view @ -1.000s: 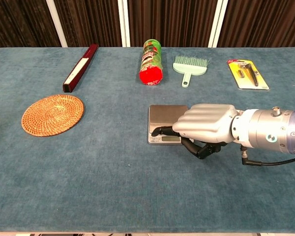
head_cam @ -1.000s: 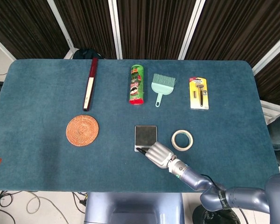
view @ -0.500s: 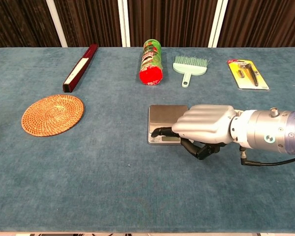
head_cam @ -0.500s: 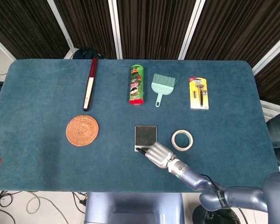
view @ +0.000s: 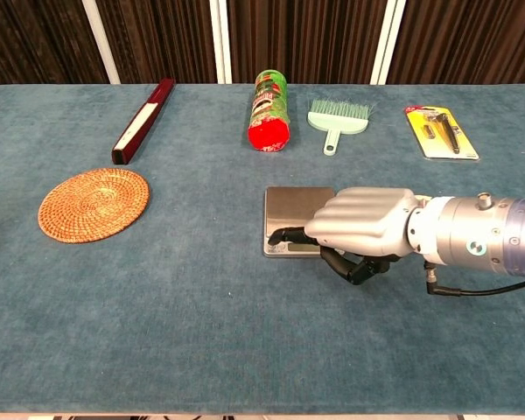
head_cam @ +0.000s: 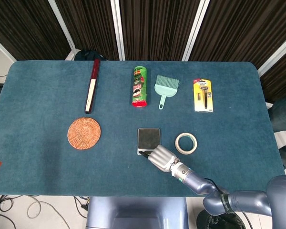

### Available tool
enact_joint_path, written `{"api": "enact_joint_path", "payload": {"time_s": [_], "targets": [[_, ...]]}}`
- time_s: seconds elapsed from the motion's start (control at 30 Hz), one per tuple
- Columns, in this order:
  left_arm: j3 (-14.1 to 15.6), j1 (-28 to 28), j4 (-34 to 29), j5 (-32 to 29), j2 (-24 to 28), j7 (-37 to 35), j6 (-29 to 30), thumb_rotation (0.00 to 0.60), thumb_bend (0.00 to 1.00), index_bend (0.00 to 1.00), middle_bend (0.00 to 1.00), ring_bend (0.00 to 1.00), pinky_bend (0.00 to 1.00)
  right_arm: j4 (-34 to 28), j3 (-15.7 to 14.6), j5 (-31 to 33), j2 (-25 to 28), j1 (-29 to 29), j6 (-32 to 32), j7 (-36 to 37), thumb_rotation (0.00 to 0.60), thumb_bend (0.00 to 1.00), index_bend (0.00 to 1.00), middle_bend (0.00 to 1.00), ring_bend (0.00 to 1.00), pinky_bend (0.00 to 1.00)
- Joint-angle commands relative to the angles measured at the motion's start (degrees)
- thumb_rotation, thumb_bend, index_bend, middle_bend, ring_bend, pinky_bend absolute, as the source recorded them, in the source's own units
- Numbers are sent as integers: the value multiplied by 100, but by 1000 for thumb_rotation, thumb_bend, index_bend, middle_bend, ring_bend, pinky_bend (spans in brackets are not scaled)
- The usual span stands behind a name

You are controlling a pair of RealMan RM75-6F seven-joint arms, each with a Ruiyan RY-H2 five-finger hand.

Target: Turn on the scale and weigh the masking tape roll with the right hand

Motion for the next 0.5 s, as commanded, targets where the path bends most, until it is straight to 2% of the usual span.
{"api": "enact_joint_path", "payload": {"time_s": [0.03, 0.5], "targets": [[-1, 0, -2, -2, -1, 2, 2, 600, 0, 0, 0, 0, 0, 13, -4, 10, -11, 6, 8, 2, 600, 993, 0, 736, 786, 711], [-2, 1, -9, -9, 3, 3, -2, 600, 0, 0, 0, 0, 0, 48, -54, 50, -59, 49, 34, -1, 600, 992, 0, 736, 786, 710]]}}
